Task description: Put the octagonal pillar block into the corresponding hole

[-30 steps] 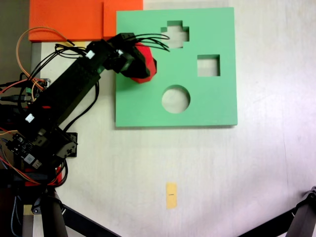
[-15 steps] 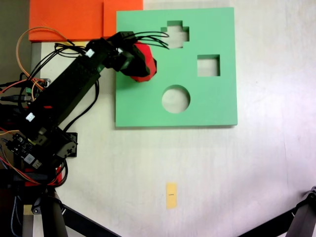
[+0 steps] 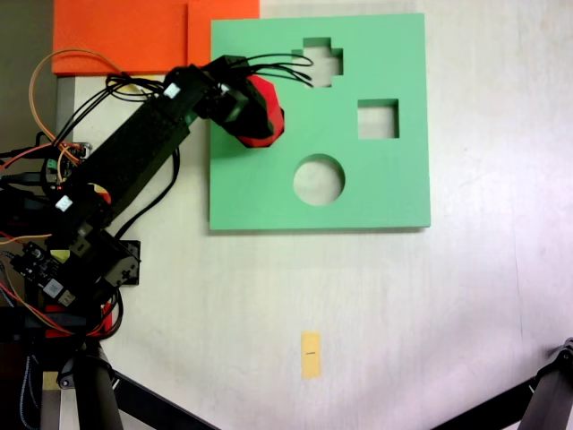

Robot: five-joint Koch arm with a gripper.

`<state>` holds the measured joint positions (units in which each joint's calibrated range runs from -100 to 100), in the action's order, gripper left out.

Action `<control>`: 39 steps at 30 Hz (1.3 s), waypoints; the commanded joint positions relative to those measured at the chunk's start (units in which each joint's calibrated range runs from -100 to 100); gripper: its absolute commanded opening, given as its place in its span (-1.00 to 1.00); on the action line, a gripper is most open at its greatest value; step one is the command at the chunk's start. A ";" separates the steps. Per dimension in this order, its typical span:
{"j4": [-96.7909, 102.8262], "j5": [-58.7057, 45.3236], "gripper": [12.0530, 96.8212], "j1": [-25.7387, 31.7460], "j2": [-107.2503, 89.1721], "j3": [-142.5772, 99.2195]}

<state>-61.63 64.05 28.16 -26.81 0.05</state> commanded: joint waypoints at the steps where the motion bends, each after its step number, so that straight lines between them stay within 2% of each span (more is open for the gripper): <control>1: 3.03 -0.78 -0.26 0.34 0.42 2.14; 24: 2.84 -1.66 -0.26 -1.22 6.98 1.65; 29: 2.84 4.79 -0.16 -1.27 6.28 0.75; 39: 3.32 6.74 -0.15 -1.47 6.98 0.05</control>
<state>-61.23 70.50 27.03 -19.97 0.05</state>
